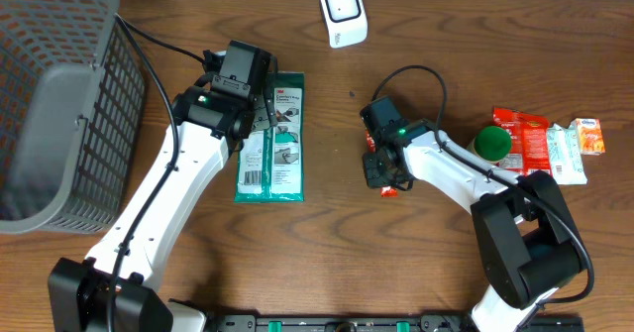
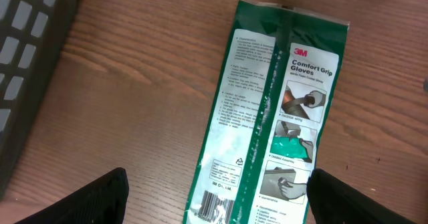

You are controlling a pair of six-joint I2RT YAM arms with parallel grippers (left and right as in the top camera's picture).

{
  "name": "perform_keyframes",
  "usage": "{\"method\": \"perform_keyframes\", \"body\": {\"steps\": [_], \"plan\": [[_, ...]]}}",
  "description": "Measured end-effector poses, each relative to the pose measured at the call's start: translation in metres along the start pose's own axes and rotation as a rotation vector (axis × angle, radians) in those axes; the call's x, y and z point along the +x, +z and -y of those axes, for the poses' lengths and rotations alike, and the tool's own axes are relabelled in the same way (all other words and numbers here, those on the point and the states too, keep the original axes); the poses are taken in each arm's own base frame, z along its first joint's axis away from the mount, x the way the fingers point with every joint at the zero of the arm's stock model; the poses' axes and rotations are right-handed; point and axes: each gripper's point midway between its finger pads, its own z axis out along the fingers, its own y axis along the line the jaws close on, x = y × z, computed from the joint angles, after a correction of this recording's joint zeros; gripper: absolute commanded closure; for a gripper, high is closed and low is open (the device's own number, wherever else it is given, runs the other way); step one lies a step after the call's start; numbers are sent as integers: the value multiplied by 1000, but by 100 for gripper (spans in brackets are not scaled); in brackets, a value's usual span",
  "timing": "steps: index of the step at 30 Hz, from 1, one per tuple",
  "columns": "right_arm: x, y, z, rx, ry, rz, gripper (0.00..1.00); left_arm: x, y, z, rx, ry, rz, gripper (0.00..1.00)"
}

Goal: Scan the item barcode
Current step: 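Lift the tube and carry it up to the white scanner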

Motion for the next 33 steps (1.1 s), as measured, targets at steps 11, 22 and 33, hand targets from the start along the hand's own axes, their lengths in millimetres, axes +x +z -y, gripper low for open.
{"method": "perform_keyframes", "body": {"steps": [11,22,33], "plan": [[-4,-52,-1,-14,-16,15,99,0,0,0,0,0,0,15],[-64,-219,-2,-79,21,214,99,0,0,0,-1,0,-1,15],[-143,-282,-14,-153,16,301,99,0,0,0,-1,0,0,15]]}}
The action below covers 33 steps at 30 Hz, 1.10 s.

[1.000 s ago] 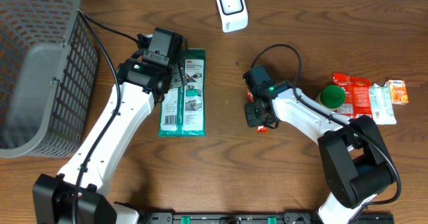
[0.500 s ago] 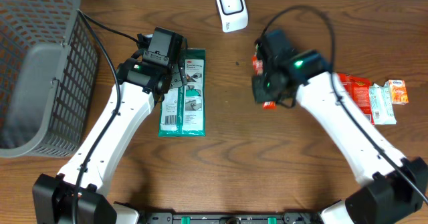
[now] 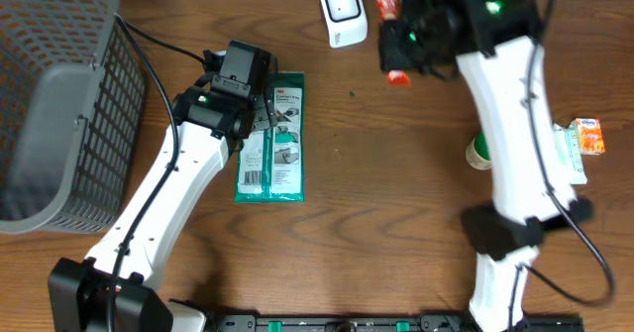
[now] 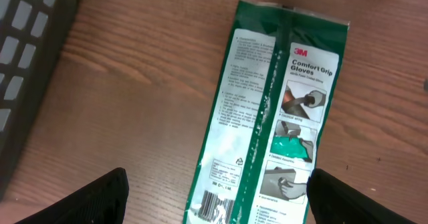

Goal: Scan the item barcode
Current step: 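Lift the tube and carry it up to the white scanner, then hold the tube in front of the white scanner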

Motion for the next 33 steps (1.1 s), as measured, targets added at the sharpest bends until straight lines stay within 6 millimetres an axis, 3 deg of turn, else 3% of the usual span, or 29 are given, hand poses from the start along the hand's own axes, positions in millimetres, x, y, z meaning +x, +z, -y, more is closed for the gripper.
{"method": "perform_keyframes", "body": {"steps": [3,9,17,26,33], "plan": [[-19,37,-4,-4,-17,6,99,0,0,0,0,0,0,15],[-47,131,-4,8,-54,16,99,0,0,0,0,0,0,15],[-69,221,9,71,-80,74,99,0,0,0,0,0,0,15],[-92,254,28,144,-66,172,99,0,0,0,0,0,0,15],[-108,257,34,147,-54,236,99,0,0,0,0,0,0,15]]}}
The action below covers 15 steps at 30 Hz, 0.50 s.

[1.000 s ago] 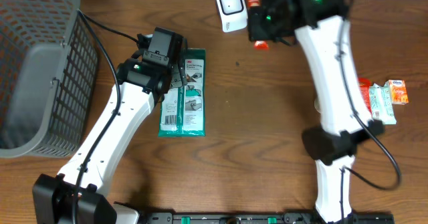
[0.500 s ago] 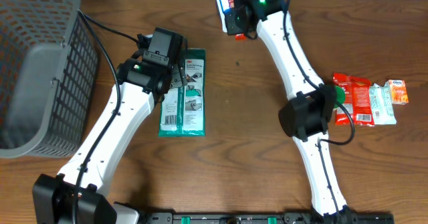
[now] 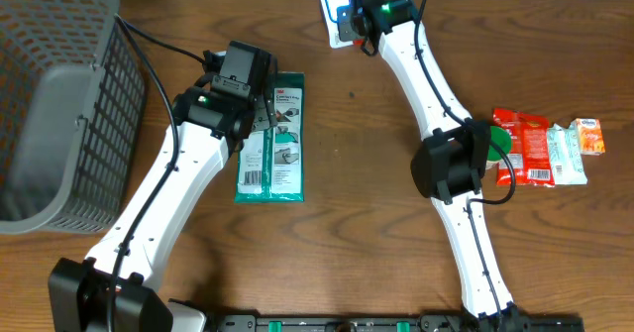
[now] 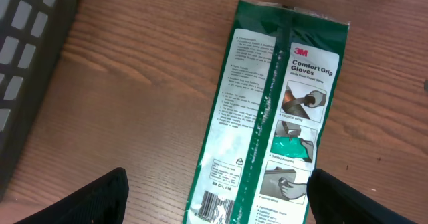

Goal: Scan the item barcode
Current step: 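Hold the tube in front of the white scanner, then carry the tube right toward the green-lid jar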

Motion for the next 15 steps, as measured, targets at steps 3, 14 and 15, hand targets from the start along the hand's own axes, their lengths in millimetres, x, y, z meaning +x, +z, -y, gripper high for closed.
{"method": "perform_keyframes", "body": {"steps": [3,14,15], "plan": [[-2,0,-2,-12,2,10,99,0,0,0,0,0,0,15],[20,25,-9,-45,-4,-47,94,0,0,0,0,0,0,15],[23,28,-9,-45,-6,-53,94,0,0,0,0,0,0,15]]}}
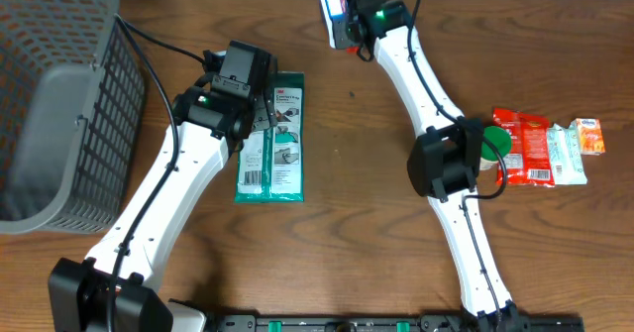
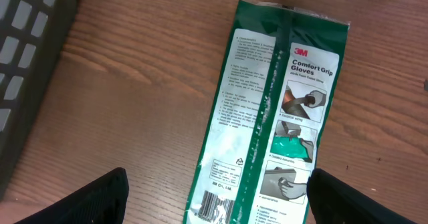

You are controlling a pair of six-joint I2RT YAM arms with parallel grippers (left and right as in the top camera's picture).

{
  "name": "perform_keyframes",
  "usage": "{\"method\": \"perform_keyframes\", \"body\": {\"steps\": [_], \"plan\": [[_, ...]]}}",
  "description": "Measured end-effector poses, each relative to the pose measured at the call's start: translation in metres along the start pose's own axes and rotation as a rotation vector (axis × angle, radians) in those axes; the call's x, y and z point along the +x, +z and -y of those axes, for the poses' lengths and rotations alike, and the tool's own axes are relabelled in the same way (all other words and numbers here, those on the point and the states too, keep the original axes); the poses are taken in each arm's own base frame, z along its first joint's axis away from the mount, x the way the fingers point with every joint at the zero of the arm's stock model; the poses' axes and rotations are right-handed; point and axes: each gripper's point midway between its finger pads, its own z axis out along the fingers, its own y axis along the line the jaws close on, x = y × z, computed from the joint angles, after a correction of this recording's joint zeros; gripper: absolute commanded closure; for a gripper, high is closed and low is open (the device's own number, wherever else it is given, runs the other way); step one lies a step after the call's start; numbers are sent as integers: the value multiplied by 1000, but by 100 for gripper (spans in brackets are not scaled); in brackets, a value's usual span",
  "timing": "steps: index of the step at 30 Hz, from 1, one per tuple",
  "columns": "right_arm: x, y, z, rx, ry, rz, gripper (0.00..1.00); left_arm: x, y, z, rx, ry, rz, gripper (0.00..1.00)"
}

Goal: Scan the item barcode
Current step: 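Carry the tube right toward the green-lid jar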

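Note:
The white barcode scanner (image 1: 328, 10) stands at the table's far edge. My right gripper (image 1: 349, 3) hangs right over it, reached out far, shut on a small red packet of which only a sliver shows. A green 3M gloves package (image 1: 272, 139) lies flat on the table left of centre, its barcode (image 2: 217, 207) at the near end. My left gripper (image 2: 219, 184) hovers open above that package (image 2: 274, 117), one finger on each side, touching nothing.
A grey mesh basket (image 1: 59, 104) fills the left side, its wall (image 2: 27, 50) close to the left arm. At the right edge lie a red packet (image 1: 530, 146), a green round item (image 1: 492, 144), a white-green box (image 1: 565, 156) and a small orange box (image 1: 591, 136).
My right gripper has shifted slightly left and farther back over the scanner, covering more of it. The left arm and the gloves package have not moved.
My right gripper was down on a small red packet at mid-table. Then it was raised high with the packet near the far edge. Then it was at the scanner, and now sits right over it. The left gripper stayed open above the gloves package throughout.

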Motion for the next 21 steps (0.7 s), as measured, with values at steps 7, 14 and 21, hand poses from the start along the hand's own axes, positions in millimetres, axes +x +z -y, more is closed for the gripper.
{"method": "perform_keyframes", "body": {"steps": [7,14,21], "plan": [[7,3,-1,-7,-4,-27,99,0,0,0,0,0,0,14],[14,-34,-3,-50,-1,-101,99,0,0,0,0,0,-1,15],[-17,-206,19,-57,7,-45,99,0,0,0,0,0,-1,15]]}}
